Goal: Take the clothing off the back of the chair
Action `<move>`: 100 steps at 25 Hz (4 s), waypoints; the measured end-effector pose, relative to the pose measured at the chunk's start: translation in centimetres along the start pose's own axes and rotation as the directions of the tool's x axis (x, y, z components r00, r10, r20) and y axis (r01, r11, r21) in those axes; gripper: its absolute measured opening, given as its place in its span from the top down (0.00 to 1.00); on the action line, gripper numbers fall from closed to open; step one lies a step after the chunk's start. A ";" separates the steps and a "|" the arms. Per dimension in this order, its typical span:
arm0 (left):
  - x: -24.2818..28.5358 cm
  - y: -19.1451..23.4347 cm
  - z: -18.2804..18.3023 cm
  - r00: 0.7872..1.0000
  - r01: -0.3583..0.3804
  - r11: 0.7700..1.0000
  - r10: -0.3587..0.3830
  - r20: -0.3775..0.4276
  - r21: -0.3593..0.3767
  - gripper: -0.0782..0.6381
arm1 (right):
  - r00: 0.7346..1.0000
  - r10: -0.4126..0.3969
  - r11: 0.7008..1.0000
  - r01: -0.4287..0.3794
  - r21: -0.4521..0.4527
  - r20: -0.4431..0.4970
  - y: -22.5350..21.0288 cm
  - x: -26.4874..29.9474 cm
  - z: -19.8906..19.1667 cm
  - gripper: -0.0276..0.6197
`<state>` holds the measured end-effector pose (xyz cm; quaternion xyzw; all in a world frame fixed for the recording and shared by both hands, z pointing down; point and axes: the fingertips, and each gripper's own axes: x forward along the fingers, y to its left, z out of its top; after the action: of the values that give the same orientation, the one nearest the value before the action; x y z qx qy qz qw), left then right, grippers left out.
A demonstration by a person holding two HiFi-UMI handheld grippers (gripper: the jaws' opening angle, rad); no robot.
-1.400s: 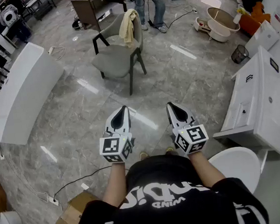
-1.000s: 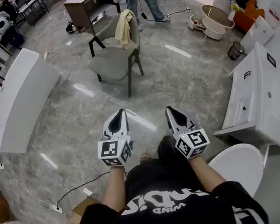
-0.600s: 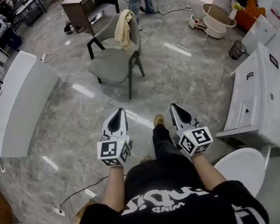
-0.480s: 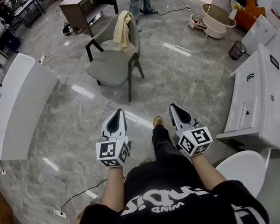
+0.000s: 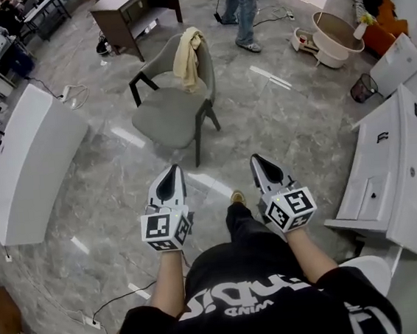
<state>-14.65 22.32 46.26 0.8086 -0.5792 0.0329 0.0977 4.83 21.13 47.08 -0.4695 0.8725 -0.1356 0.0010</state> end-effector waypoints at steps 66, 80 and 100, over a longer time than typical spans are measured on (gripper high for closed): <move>53.3 15.4 15.0 0.988 0.125 0.989 -0.131 0.083 0.074 0.61 | 0.999 0.040 0.999 -0.040 0.008 -0.016 -28.2 46.2 14.7 0.94; 59.2 17.9 10.4 0.987 0.157 0.984 -0.153 -0.058 0.089 0.33 | 0.999 0.044 0.999 -0.043 0.028 -0.028 -29.5 49.1 14.9 0.94; 73.3 23.4 -3.9 0.929 0.132 0.987 -0.090 -0.358 0.095 0.27 | 0.994 0.017 1.000 -0.015 0.020 -0.104 -31.3 49.1 14.1 0.94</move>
<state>-12.51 -52.38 65.11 0.8255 -0.5026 0.2056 0.1539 4.80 -38.79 47.13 -0.4549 0.8737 -0.1682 -0.0390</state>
